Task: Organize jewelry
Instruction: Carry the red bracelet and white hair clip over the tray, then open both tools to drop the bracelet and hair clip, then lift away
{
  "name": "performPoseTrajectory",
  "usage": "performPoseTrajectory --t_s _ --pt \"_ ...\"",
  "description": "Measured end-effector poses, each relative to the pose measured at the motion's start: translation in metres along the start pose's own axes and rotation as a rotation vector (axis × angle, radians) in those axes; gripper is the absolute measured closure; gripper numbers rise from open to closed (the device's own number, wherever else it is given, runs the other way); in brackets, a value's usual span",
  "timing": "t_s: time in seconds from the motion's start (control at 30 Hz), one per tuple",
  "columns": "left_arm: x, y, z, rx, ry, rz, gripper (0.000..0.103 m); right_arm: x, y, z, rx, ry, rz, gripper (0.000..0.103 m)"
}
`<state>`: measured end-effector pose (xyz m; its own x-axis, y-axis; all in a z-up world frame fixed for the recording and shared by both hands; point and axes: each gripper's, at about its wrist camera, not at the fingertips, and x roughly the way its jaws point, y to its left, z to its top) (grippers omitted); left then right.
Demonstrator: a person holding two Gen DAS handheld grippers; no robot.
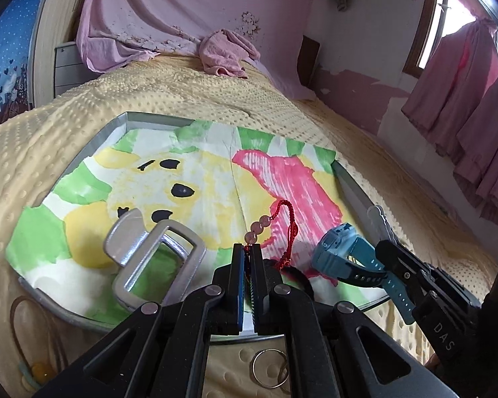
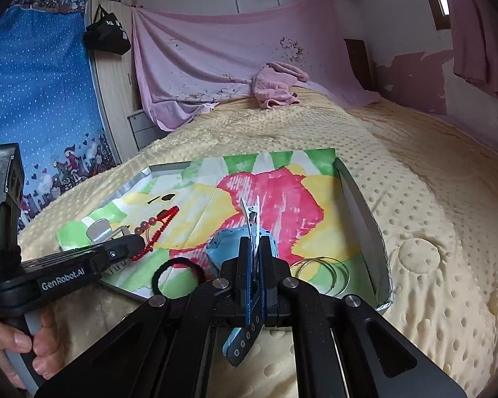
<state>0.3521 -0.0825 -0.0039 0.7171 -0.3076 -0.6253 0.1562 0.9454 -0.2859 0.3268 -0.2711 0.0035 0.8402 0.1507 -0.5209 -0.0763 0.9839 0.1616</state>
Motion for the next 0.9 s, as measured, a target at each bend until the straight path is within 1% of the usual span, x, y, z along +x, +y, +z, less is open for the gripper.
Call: performPoseTrajectory --t_s 0.13,0.3,0.37,0.47,0.5,0.53,0.57,0.6,0.63,0.67,0.73,0.77,0.8,0.83,0.87,0.9 --pt "0.005 -0.004 -0.001 0.021 0.02 0.023 0.099 0.005 0.004 0.002 -0.023 0.011 -0.011 0.099" --pt "0.003 -0.003 -0.002 0.008 0.007 0.041 0.099 0.004 0.007 0.002 -0.033 0.012 -0.012 0.098" --pt "0.0 -0.001 -0.002 0.0 0.001 0.036 0.098 0.004 0.006 0.001 -0.032 0.009 -0.004 0.096" --pt "-0.005 -0.001 -0.003 -0.006 -0.01 0.033 0.093 0.0 0.005 0.0 -0.036 -0.003 0.01 0.094" --pt "-0.007 -0.001 -0.004 -0.008 -0.016 0.033 0.087 -0.002 0.006 -0.001 -0.037 -0.006 0.008 0.094" --pt "-0.01 -0.002 -0.004 -0.012 -0.021 0.033 0.076 -0.004 0.005 -0.001 -0.038 -0.012 0.006 0.094" --pt "-0.012 -0.002 -0.005 -0.018 -0.026 0.031 0.068 -0.007 0.005 -0.002 -0.038 -0.02 0.007 0.094" --pt "-0.016 -0.001 -0.006 -0.026 -0.037 0.023 0.055 -0.01 0.004 -0.002 -0.038 -0.028 0.009 0.094" --pt "-0.021 0.0 -0.008 -0.033 -0.054 0.019 0.049 -0.014 0.004 -0.002 -0.037 -0.038 0.009 0.094" --pt "-0.026 0.0 -0.01 -0.037 -0.077 0.015 0.049 -0.018 0.004 -0.002 -0.038 -0.052 0.01 0.094" --pt "-0.034 -0.001 -0.012 -0.034 -0.094 0.015 0.048 -0.027 0.004 -0.002 -0.041 -0.077 0.008 0.092" --pt "-0.038 -0.001 -0.013 -0.032 -0.102 0.018 0.048 -0.032 0.004 -0.003 -0.042 -0.091 0.005 0.084" --pt "-0.043 -0.003 -0.014 -0.026 -0.114 0.025 0.046 -0.037 0.004 -0.003 -0.041 -0.105 0.002 0.073" --pt "-0.049 -0.004 -0.016 -0.02 -0.132 0.031 0.039 -0.044 0.003 -0.003 -0.039 -0.126 0.005 0.068" --pt "-0.055 -0.004 -0.017 -0.019 -0.15 0.034 0.034 -0.05 0.003 -0.003 -0.038 -0.145 0.007 0.061" --pt "-0.064 -0.004 -0.02 -0.02 -0.18 0.041 0.025 -0.057 0.004 -0.003 -0.041 -0.164 0.006 0.061"
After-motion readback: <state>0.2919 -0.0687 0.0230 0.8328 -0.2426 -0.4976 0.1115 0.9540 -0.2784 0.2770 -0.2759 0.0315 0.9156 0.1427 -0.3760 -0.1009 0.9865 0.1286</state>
